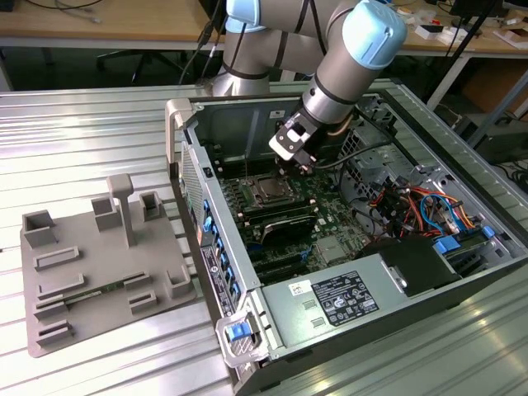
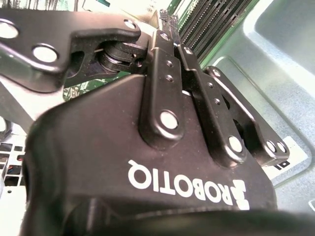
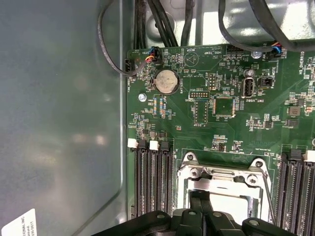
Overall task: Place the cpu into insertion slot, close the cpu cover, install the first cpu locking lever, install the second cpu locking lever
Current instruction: 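Close the cpu cover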
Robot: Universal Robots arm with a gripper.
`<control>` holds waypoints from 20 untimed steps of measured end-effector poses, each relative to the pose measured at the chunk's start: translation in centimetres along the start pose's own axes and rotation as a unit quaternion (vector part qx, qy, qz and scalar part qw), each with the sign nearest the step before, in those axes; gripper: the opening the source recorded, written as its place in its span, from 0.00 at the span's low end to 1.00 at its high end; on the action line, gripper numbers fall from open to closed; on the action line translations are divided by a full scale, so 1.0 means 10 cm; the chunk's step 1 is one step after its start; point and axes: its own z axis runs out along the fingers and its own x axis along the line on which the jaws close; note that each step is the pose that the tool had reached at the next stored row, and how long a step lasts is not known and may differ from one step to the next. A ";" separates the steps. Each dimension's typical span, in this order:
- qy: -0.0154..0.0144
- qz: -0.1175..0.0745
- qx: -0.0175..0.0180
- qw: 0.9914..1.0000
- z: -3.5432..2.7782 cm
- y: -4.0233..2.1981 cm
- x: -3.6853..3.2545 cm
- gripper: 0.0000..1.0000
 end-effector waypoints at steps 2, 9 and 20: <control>0.004 0.000 0.000 1.000 0.000 0.000 0.000 0.11; 0.020 -0.002 -0.001 1.000 -0.003 0.000 -0.002 0.11; 0.035 -0.004 -0.001 0.999 -0.004 -0.001 -0.002 0.11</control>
